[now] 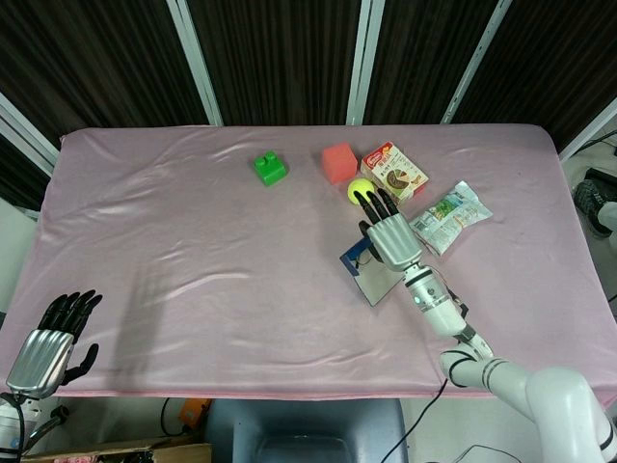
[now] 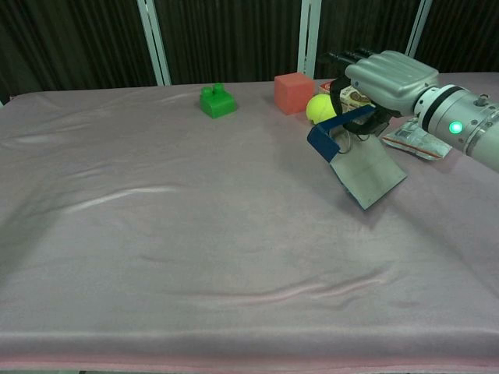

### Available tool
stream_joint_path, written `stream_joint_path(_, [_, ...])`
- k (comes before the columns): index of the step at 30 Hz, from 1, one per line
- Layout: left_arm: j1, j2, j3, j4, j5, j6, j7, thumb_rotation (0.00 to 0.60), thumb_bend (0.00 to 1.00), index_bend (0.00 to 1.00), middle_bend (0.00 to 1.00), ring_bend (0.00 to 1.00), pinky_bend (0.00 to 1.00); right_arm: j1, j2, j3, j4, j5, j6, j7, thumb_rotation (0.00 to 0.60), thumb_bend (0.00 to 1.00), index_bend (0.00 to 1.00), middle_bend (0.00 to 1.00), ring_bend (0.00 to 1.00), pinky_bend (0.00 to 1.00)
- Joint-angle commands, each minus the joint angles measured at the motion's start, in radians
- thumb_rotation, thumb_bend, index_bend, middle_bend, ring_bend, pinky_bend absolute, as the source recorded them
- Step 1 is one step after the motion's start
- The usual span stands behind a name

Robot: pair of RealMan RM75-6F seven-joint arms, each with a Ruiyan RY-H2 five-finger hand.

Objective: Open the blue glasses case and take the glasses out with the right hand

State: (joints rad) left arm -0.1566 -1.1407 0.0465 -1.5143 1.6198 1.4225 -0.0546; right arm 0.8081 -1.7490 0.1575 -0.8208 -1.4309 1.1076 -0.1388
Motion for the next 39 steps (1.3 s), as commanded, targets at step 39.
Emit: stream_joint_path(39, [-0.012, 0.002, 0.007, 0.005, 0.000, -0.025, -0.028, 0.600, 0.43, 0.00, 0.04, 0.00, 0.06, -0.023, -0.044, 0.041, 0.095, 0.009, 0.062, -0.005, 0.600, 0.47, 0.59, 0.09, 0.01, 0.00])
